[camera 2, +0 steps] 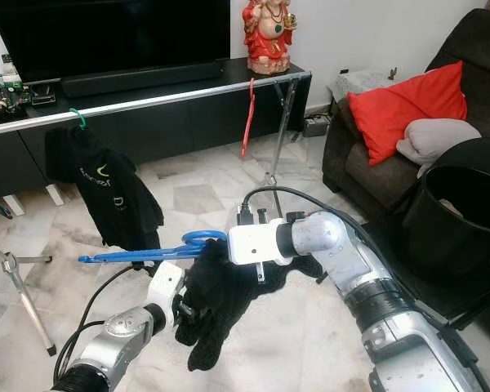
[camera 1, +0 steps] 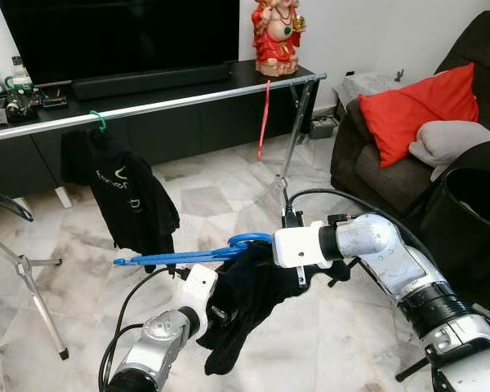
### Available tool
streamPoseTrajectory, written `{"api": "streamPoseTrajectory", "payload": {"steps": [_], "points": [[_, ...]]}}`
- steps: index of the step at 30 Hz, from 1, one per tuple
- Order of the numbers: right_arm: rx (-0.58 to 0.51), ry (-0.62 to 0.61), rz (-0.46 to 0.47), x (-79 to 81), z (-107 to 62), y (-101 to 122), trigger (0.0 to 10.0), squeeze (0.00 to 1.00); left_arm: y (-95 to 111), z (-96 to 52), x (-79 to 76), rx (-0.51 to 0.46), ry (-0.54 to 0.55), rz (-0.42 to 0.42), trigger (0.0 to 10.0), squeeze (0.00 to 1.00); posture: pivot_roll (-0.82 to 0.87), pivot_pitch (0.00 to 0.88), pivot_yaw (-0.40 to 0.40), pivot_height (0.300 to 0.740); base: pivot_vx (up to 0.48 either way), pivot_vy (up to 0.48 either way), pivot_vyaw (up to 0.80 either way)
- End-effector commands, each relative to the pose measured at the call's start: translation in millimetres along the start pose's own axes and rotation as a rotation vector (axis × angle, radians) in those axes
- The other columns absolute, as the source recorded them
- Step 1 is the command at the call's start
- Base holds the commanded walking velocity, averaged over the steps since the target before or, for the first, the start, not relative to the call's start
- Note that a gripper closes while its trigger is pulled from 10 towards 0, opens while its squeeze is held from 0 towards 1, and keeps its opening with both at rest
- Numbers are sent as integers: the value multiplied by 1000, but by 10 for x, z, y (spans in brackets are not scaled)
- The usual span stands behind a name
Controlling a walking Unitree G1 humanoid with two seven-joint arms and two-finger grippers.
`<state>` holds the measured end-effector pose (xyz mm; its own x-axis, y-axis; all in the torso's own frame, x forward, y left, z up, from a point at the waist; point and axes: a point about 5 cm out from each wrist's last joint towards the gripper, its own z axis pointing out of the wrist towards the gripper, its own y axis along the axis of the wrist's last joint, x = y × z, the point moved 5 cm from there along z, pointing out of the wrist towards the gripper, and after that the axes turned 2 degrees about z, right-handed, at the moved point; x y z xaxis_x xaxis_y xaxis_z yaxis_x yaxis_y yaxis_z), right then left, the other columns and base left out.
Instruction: Hang hanger
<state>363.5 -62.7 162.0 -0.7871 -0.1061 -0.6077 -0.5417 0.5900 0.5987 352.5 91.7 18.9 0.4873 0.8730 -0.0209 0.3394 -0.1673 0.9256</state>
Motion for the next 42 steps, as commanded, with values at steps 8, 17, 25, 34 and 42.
{"api": "streamPoseTrajectory", "payload": {"steps": [8,17,25,34,42], "points": [[-42,-40,-48,-137,-43,159,0,0,41,2,-22,-18,-12,14,10000,0,49,35,-35,740,0,0,0],[-175,-53,-50,-189,130,552,0,0,190,57,-74,-36,-57,44,4588,0,48,42,-45,740,0,0,0],[-178,-53,-54,-192,124,572,0,0,203,45,-92,-46,-86,50,9333,0,46,41,-45,740,0,0,0],[-166,-55,-46,-183,112,558,0,0,158,22,-42,-33,-67,47,0,0,47,41,-45,740,0,0,0],[-154,-54,-43,-171,110,537,0,0,123,8,0,-14,-55,64,0,0,49,42,-42,740,0,0,0]]}}
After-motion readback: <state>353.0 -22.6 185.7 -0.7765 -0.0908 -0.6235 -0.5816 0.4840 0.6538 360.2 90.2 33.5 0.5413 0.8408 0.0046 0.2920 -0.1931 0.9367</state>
